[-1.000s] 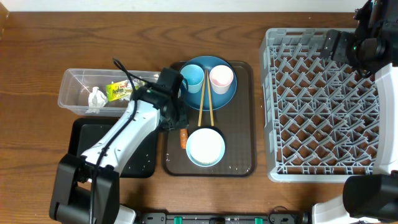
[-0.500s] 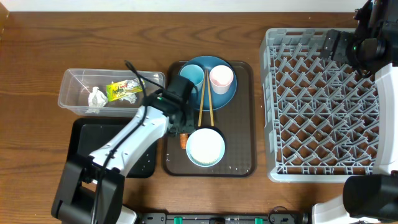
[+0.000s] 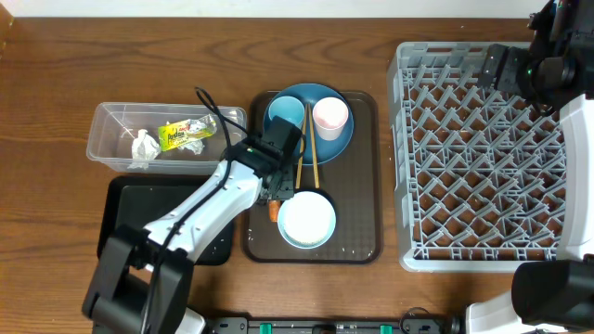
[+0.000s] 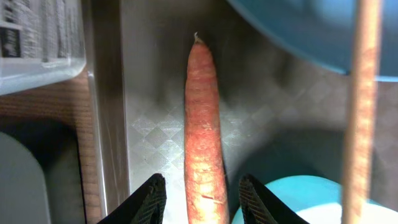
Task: Sort waste into correct bins and load items into the dishwasher rack
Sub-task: 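Reach the left gripper down toward the orange carrot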
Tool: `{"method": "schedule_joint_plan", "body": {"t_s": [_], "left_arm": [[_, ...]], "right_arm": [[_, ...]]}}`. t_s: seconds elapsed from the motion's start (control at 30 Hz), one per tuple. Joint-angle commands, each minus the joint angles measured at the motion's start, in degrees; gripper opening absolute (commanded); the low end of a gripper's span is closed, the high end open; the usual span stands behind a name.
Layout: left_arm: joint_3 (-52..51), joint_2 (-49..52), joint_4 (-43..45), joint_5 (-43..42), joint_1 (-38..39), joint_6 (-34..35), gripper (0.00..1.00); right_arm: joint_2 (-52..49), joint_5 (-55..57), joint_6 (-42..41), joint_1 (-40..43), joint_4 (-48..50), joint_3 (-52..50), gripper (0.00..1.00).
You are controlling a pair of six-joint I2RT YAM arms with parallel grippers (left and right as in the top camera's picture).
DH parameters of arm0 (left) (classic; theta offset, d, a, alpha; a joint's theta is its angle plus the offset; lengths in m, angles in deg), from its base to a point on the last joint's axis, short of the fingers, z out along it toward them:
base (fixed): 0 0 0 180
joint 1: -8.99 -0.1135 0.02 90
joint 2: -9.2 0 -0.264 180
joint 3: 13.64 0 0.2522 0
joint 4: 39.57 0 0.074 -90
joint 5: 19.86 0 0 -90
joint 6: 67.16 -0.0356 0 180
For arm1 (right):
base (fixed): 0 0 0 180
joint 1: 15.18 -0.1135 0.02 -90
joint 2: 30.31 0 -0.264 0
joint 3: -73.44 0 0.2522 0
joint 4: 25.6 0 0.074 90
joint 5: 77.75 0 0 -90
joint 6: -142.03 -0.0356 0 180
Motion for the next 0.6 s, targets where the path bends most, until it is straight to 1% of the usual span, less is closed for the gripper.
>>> {"method": "schedule_joint_plan", "body": {"t_s": [0.0,0.57], "left_arm": [[-0.3,2.2,0.0,1.7,0.1,1.1,0.41],[-0.3,3.9,1.1,1.6,0.1,1.1,0.42]], "right_arm": [[0.1,0.0,-0.4,0.2,0.1,1.0,0.99],[0.1,0.0,-0.4,0.2,0.1,1.0,0.99]]}}
